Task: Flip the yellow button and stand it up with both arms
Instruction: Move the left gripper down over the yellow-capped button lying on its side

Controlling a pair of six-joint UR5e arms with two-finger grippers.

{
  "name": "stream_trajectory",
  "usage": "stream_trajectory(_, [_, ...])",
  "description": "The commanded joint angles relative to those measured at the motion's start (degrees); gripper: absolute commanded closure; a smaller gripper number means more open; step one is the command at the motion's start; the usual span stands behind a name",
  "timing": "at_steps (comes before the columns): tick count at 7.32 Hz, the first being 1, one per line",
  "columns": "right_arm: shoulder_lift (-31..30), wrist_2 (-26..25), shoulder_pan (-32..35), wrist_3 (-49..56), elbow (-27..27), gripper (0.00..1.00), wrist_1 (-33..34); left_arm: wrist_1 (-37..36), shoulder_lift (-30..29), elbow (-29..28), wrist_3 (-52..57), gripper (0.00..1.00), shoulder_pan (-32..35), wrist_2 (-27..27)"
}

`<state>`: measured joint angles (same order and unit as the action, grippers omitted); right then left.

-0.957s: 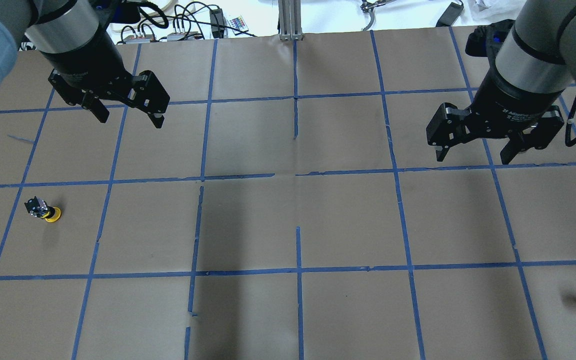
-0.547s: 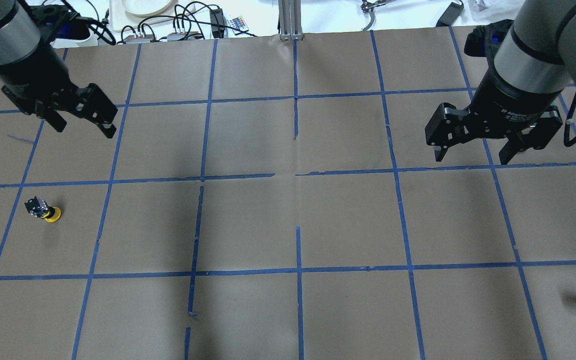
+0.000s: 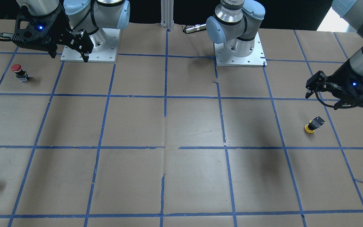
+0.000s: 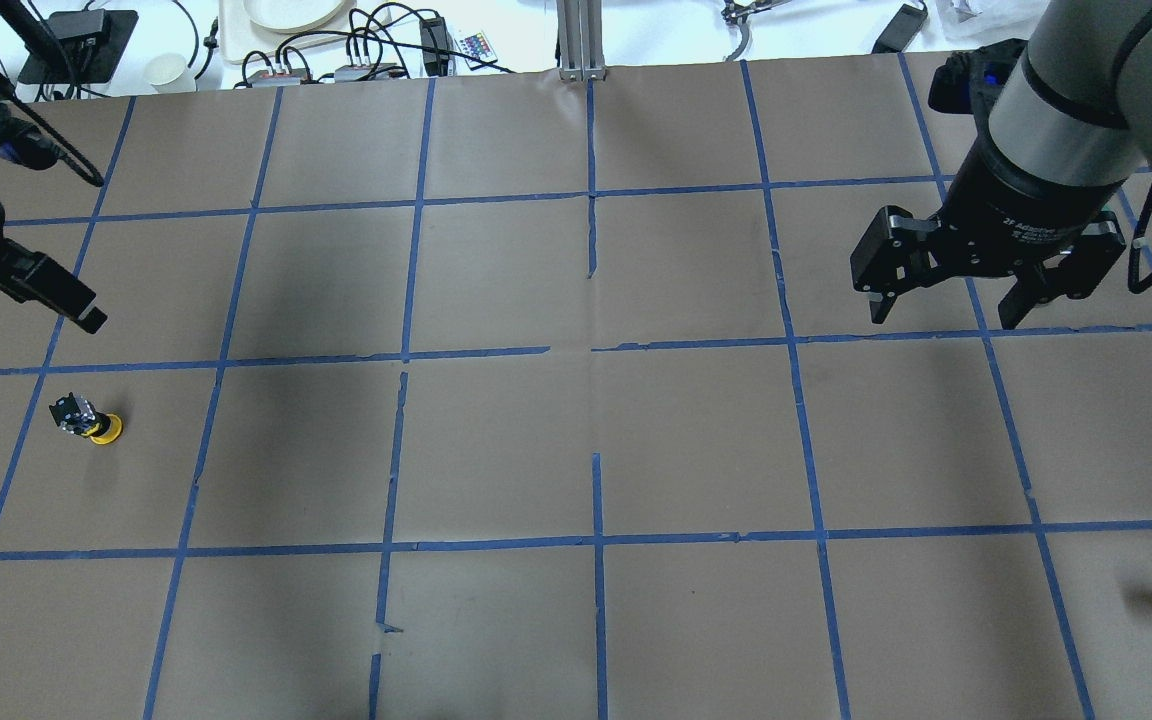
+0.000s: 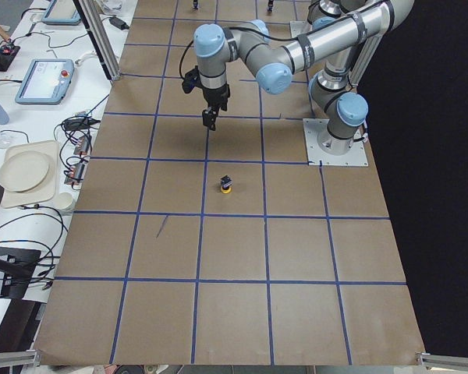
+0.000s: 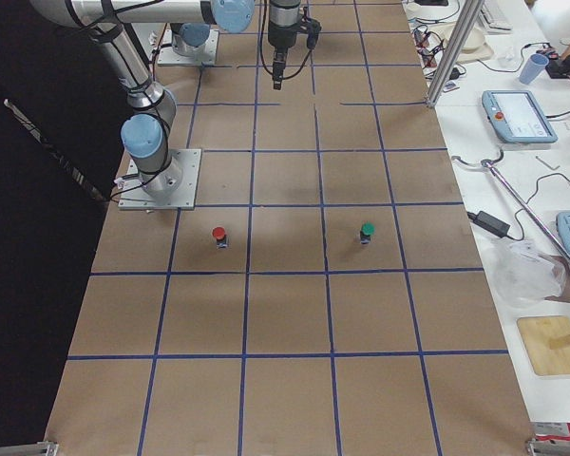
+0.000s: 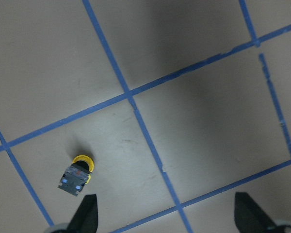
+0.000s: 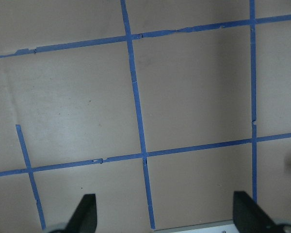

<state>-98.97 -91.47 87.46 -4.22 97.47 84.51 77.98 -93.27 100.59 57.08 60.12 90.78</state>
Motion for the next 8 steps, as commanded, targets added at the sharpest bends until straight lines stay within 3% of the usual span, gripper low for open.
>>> stream_trajectory(1, [0.0, -0.2, -0.2, 0.1, 0.0, 0.0, 0.1, -18.9, -3.6, 9.1, 15.1, 0.01, -6.9, -0.2])
stream_trajectory(4, [0.0, 0.0, -0.1, 0.0, 0.0, 0.0, 0.0, -27.9, -10.9, 14.0, 26.6, 0.01, -12.7, -0.8])
stream_trajectory(8, [0.0, 0.0, -0.1, 0.0, 0.0, 0.0, 0.0, -29.5, -10.9, 14.9, 30.5, 0.03, -12.4, -1.0])
